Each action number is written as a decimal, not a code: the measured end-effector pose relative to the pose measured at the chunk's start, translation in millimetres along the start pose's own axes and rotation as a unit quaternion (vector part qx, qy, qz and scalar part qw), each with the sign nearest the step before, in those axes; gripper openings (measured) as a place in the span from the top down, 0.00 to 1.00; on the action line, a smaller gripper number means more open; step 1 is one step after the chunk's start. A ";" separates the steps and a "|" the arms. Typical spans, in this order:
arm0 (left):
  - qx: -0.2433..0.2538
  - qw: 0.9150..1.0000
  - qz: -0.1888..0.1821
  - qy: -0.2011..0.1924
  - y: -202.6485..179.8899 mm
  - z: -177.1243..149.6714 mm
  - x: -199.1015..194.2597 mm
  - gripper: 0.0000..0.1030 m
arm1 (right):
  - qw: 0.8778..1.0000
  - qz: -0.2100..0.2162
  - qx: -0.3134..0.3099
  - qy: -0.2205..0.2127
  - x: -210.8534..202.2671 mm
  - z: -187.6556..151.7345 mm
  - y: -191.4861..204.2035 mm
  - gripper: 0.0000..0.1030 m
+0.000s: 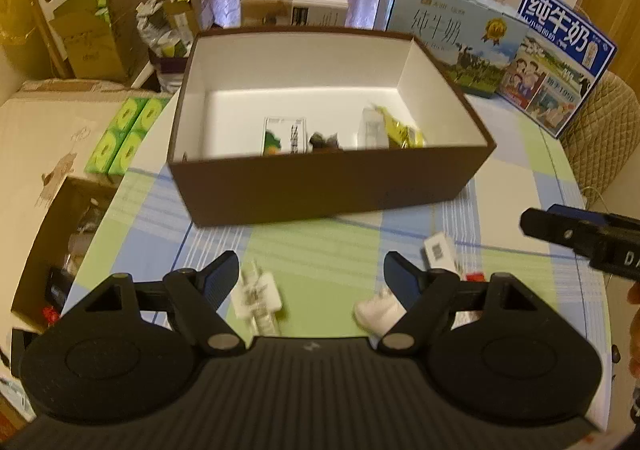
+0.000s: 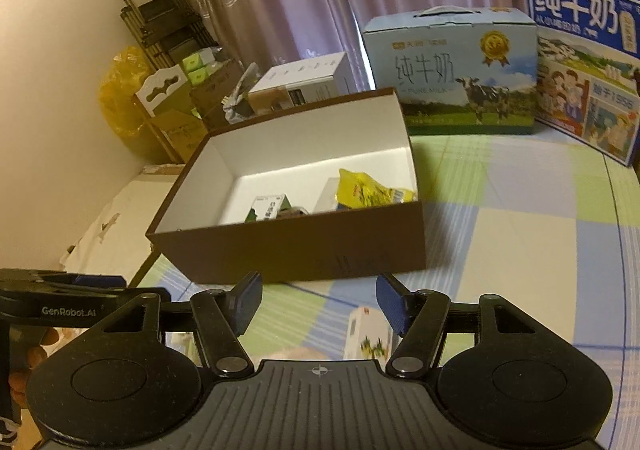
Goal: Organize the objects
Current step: 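Move both tools back toward the remaining items on the table, then grasp the white-green medicine box with the right tool while the left tool grasps the white plastic rack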
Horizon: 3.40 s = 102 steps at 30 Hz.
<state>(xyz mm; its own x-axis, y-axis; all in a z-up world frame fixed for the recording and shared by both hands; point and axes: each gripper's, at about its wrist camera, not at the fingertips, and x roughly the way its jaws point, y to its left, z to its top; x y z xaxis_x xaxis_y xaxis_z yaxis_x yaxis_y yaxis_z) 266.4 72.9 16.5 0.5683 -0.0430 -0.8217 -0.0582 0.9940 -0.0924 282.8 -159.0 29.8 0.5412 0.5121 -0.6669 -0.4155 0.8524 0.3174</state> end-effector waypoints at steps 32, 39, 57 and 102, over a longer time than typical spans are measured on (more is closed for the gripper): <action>-0.029 0.998 0.011 0.057 12.0 -75.0 3.9 0.25 | 0.995 -0.029 0.052 0.086 -15.1 -92.6 -22.4 0.42; -0.039 0.997 0.019 0.061 19.1 -81.2 9.0 0.25 | 0.994 -0.044 0.048 0.092 -7.0 -96.9 -24.2 0.42; -0.041 0.997 0.039 0.052 30.1 -59.0 40.9 0.25 | 0.996 -0.042 0.011 0.079 56.0 -64.4 -31.9 0.49; -0.057 0.994 0.039 0.079 47.3 -25.7 104.8 0.63 | 0.999 -0.033 0.014 0.037 65.6 -32.6 -37.1 0.63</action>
<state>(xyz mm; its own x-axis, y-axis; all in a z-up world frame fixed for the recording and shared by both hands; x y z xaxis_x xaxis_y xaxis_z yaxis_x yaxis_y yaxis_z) 302.1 112.8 -88.4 0.4223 0.0093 -0.9064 -0.1944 0.9776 -0.0805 309.9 -160.5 -47.7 0.5103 0.4467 -0.7349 -0.3600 0.8870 0.2892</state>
